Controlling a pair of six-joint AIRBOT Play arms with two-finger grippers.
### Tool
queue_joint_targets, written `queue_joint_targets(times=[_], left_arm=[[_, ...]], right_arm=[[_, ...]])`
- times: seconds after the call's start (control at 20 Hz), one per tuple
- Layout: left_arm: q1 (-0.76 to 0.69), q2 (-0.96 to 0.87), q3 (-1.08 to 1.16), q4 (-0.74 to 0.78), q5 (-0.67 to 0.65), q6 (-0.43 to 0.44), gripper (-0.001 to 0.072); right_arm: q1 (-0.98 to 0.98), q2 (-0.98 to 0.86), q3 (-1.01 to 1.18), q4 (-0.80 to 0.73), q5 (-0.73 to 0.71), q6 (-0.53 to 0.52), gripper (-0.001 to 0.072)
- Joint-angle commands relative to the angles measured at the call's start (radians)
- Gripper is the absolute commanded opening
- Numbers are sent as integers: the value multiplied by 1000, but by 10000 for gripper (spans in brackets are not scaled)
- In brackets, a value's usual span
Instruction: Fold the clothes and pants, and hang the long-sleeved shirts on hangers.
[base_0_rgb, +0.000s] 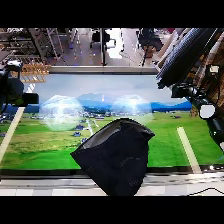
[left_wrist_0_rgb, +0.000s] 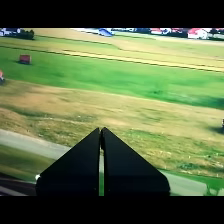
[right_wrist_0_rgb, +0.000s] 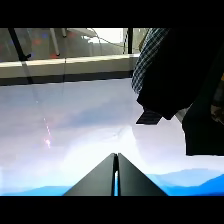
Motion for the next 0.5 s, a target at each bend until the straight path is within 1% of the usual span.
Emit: queue_joint_targets(times=[0.0,0.35,0.45], left_arm=[[1,-1,1,0,0,0,15],[1,-1,1,0,0,0,15],[1,-1,1,0,-19,0,15]], right_arm=[[1,0,1,0,0,0,31],[1,0,1,0,0,0,31],[1,0,1,0,0,0,31]])
